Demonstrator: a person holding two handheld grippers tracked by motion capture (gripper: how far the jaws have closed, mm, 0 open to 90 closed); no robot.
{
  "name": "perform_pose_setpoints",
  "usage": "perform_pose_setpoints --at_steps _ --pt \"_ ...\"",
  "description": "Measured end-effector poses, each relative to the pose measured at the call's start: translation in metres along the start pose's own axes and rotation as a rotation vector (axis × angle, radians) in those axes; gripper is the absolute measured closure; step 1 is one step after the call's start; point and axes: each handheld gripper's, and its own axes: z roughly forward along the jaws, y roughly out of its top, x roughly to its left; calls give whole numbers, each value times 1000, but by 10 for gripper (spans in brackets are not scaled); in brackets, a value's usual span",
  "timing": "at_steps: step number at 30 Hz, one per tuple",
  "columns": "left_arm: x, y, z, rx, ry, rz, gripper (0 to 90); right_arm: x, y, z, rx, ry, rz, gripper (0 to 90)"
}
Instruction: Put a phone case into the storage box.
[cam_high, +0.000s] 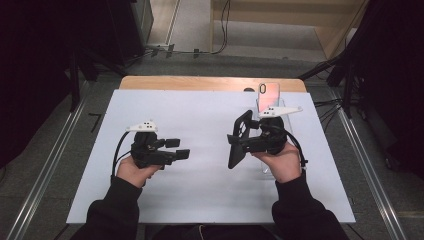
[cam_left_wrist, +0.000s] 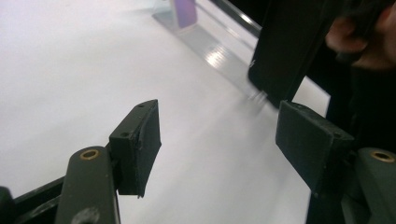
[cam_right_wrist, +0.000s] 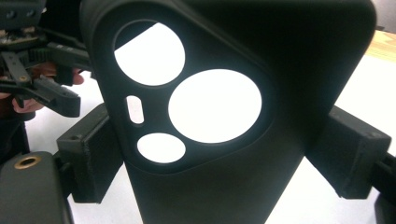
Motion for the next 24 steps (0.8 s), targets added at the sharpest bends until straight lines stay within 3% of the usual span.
perform_pose_setpoints --at_steps 4,11,24 --pt "2 -9 -7 15 31 7 316 -7 2 -11 -8 -33 6 109" --pt "11 -25 -19 26 39 -12 316 -25 9 -27 -16 -108 45 109" --pt "19 -36 -30 18 53 -33 316 -66 31 -35 -20 -321 124 109"
